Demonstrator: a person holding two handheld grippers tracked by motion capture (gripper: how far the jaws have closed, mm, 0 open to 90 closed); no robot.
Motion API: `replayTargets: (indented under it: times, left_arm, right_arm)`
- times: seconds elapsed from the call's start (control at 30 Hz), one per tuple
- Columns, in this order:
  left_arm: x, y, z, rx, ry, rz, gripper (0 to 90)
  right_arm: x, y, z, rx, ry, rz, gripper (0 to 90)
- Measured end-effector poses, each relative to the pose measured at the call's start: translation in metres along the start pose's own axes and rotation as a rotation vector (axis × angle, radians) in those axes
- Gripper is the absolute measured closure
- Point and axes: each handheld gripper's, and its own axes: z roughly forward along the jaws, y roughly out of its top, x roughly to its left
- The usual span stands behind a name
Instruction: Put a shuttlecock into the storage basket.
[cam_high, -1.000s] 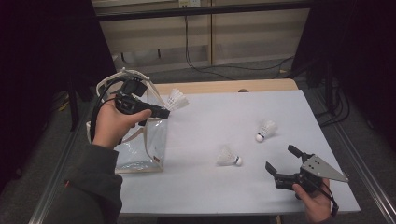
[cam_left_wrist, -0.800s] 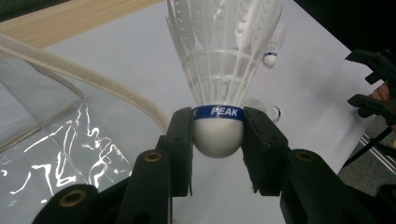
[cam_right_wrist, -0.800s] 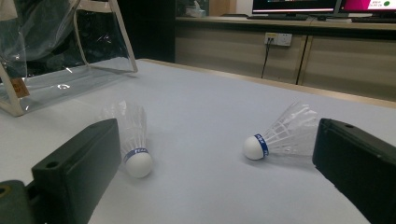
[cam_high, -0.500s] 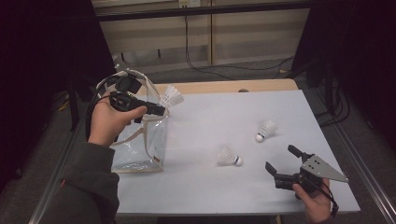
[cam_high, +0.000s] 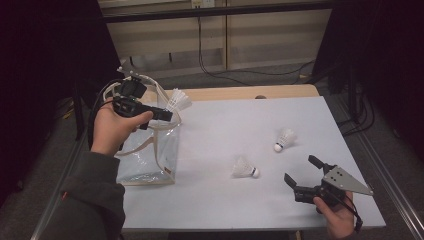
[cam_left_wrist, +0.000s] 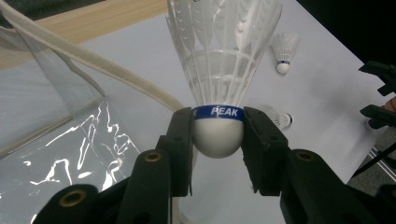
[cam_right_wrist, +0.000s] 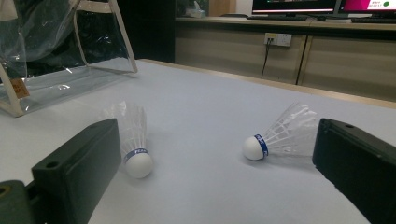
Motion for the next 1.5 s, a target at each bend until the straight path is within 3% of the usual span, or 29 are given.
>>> replayTargets:
  times: [0.67, 1.5]
  left_arm:
    - [0.01, 0.001, -0.006, -0.014, 0.03, -0.021, 65.2]
    - [0.03, -0.004, -0.014, -0.04, 0.09, -0.087, 65.2]
  right_arm:
    - [0.0, 0.0, 0.0, 0.0, 0.003, 0.0, 1.0]
    - [0.0, 0.0, 0.0, 0.0, 0.003, 0.0, 1.1]
